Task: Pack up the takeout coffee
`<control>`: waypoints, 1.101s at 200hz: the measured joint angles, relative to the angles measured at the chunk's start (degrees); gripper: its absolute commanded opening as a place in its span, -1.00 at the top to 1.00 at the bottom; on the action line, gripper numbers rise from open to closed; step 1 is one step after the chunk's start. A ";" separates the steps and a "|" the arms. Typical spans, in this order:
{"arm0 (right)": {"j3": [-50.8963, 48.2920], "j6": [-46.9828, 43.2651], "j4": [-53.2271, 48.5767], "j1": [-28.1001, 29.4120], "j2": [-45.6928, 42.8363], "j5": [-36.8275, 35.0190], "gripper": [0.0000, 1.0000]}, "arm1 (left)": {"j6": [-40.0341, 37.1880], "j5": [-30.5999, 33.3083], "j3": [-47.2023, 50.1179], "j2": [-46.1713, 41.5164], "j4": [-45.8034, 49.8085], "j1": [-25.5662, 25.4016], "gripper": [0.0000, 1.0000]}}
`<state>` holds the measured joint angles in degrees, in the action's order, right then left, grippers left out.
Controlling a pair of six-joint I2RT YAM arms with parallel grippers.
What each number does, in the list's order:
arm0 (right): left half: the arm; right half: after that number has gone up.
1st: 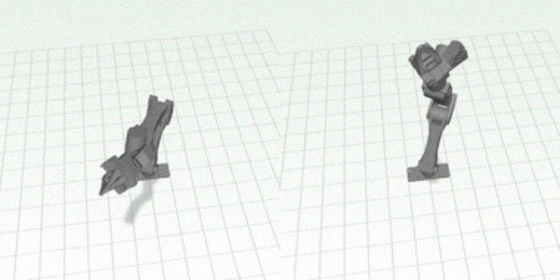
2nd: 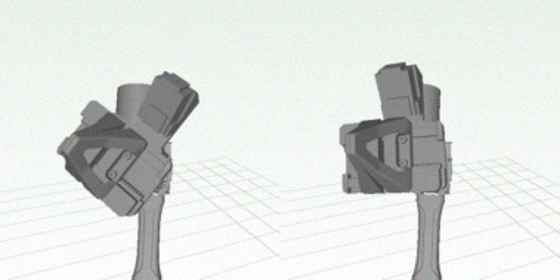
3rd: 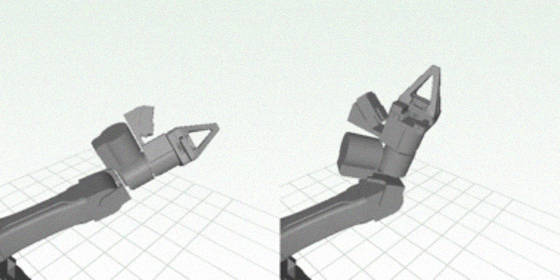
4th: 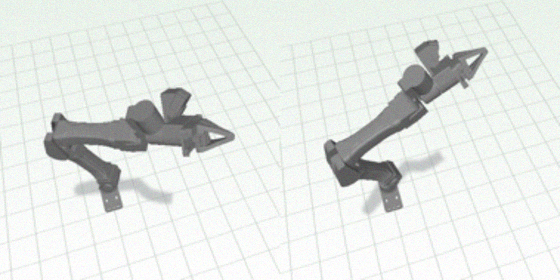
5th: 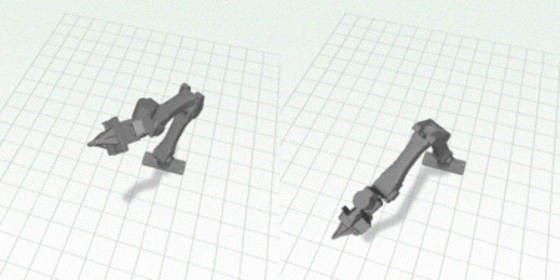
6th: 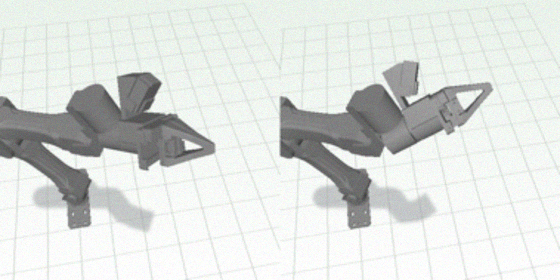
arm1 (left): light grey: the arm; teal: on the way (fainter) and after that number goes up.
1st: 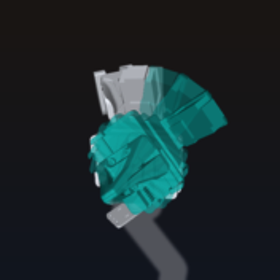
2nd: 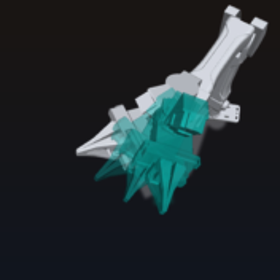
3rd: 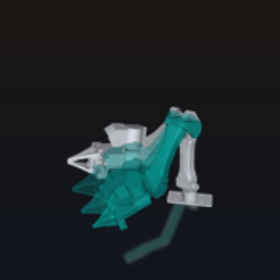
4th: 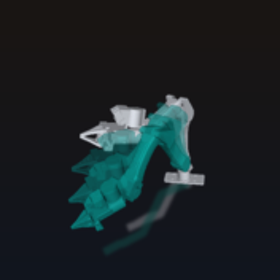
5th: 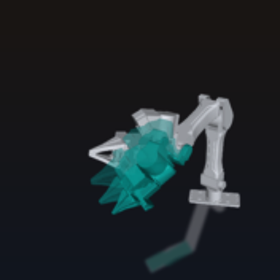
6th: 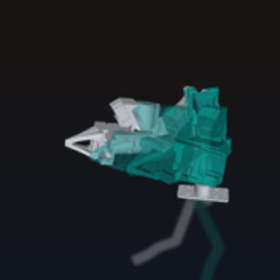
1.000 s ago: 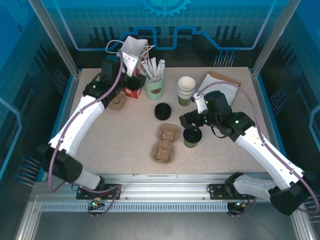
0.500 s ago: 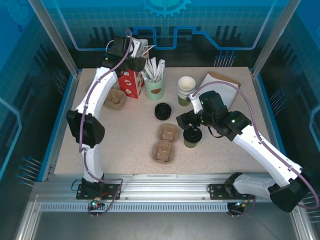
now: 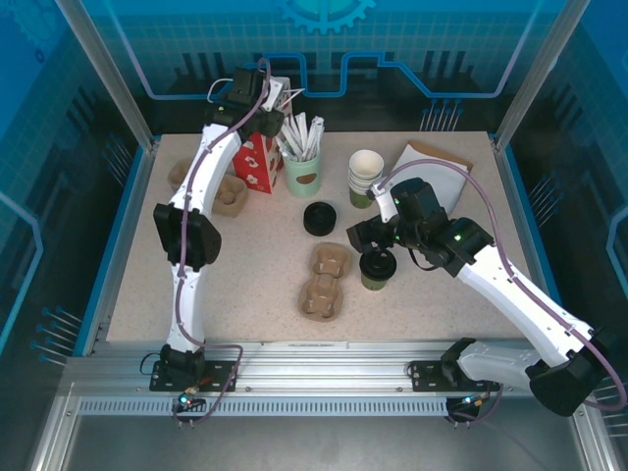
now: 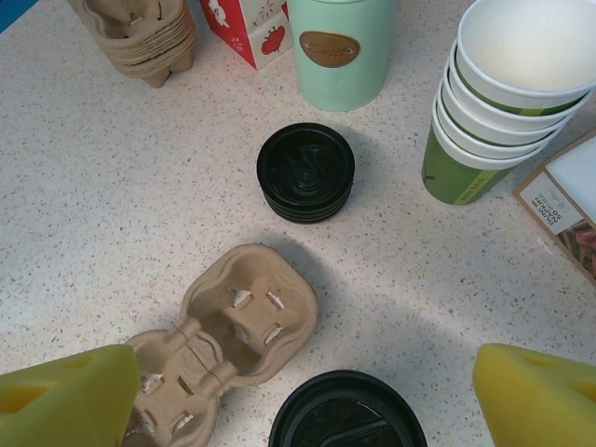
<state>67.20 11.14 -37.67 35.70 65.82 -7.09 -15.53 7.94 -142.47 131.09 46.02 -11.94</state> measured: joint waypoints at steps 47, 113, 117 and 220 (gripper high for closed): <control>-0.22 0.04 0.04 0.04 0.22 0.00 -0.88 | -0.24 0.02 -1.73 1.49 -1.70 0.07 0.42; -1.64 0.28 -0.20 0.37 0.20 -0.04 -0.88 | -1.51 0.00 -3.02 3.26 -3.06 0.11 0.77; -1.64 0.28 -0.20 0.37 0.20 -0.04 -0.88 | -1.49 -0.02 -3.15 3.26 -3.04 0.11 0.80; -1.64 0.50 -0.42 0.42 -1.51 -0.24 -0.88 | -8.13 1.99 -5.57 2.23 -5.46 0.17 1.00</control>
<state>65.56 11.64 -38.09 36.12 64.31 -7.33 -23.66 9.93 -148.05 133.32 40.56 -11.77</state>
